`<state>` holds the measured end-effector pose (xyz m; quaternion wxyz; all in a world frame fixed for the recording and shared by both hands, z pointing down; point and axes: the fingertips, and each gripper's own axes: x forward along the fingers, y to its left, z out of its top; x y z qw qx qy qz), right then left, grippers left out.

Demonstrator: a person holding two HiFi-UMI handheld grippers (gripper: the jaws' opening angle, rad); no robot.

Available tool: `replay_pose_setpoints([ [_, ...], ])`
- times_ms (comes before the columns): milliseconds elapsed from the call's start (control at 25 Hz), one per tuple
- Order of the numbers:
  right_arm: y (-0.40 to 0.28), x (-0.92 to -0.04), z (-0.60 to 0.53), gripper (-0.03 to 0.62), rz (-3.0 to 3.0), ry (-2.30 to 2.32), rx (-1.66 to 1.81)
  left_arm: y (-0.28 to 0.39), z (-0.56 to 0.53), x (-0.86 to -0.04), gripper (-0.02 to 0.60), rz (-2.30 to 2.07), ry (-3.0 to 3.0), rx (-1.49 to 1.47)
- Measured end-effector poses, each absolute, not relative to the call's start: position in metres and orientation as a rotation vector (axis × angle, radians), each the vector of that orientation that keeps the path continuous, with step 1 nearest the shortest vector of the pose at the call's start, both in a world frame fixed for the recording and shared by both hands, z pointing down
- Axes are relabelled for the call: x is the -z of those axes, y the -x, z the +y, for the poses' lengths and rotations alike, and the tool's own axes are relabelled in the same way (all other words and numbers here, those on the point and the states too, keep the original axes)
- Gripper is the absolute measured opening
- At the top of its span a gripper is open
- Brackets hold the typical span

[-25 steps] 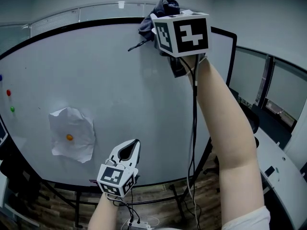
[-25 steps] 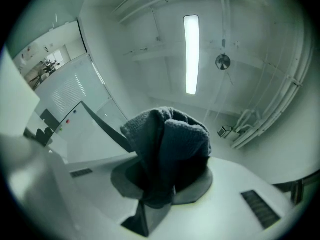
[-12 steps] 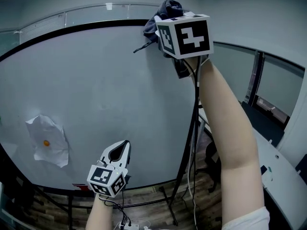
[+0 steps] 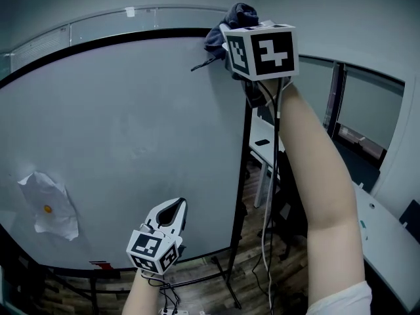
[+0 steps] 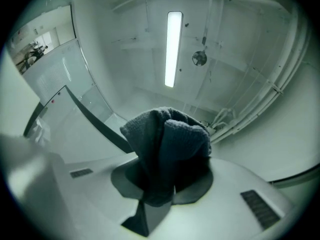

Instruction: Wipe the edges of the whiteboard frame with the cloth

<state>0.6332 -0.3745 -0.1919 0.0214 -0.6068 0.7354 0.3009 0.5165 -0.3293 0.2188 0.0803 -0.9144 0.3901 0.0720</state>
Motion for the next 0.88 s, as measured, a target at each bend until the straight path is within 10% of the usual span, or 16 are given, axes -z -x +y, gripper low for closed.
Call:
replay_pose_setpoints([
  [880, -0.702, 0.14, -0.385, 0.077, 2.142, 2.013, -0.877, -0.567, -0.326, -0.282, 0.018, 1.099, 2.863, -0.099],
])
